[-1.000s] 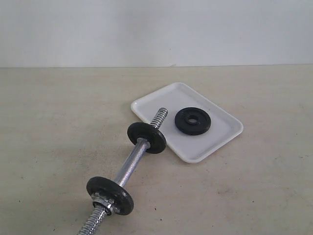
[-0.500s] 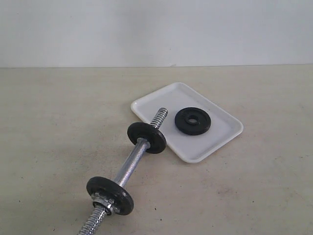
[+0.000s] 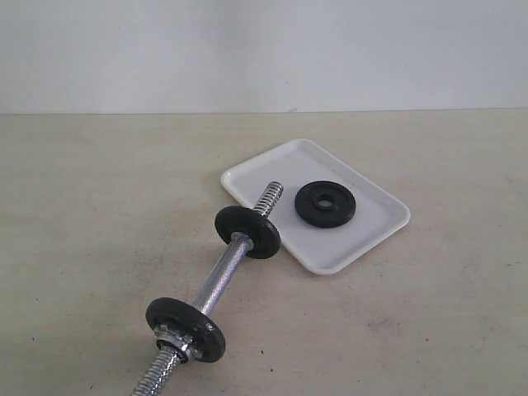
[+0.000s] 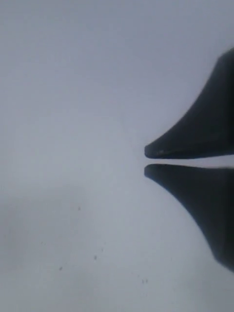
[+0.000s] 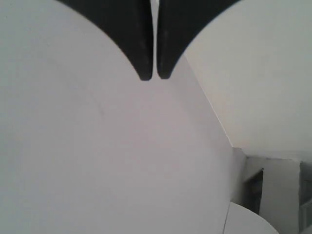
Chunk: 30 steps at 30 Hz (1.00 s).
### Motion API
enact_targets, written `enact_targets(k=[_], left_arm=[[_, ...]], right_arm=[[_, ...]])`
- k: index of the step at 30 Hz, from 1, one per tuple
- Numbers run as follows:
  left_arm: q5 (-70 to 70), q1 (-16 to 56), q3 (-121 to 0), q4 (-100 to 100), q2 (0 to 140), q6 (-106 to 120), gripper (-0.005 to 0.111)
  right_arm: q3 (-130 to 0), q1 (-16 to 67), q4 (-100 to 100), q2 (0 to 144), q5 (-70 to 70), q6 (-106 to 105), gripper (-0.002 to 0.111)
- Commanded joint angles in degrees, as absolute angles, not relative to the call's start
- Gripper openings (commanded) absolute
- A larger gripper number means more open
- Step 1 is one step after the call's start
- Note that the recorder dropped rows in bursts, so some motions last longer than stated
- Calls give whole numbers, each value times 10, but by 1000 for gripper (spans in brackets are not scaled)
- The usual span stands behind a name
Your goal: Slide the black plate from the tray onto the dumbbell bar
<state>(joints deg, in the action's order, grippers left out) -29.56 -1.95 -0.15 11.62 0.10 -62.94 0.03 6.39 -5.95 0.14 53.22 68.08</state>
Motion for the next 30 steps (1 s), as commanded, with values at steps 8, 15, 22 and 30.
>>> enact_targets(k=[8,15,22,30], left_arm=[[-511,-16,0,-150,0,-878,4],[-653,-16,-22,-198,0,-949,4],[-521,-16,-196,-465,0,-956,4],[-394,-16,-441,-970,14,-1133,4]], right_arm=[[0,66,-54,0,612,759,0],[-68,66,-71,0,631,739,0],[-271,66,-344,0,431,637,0],[-442,66,-749,41,328,877,0]])
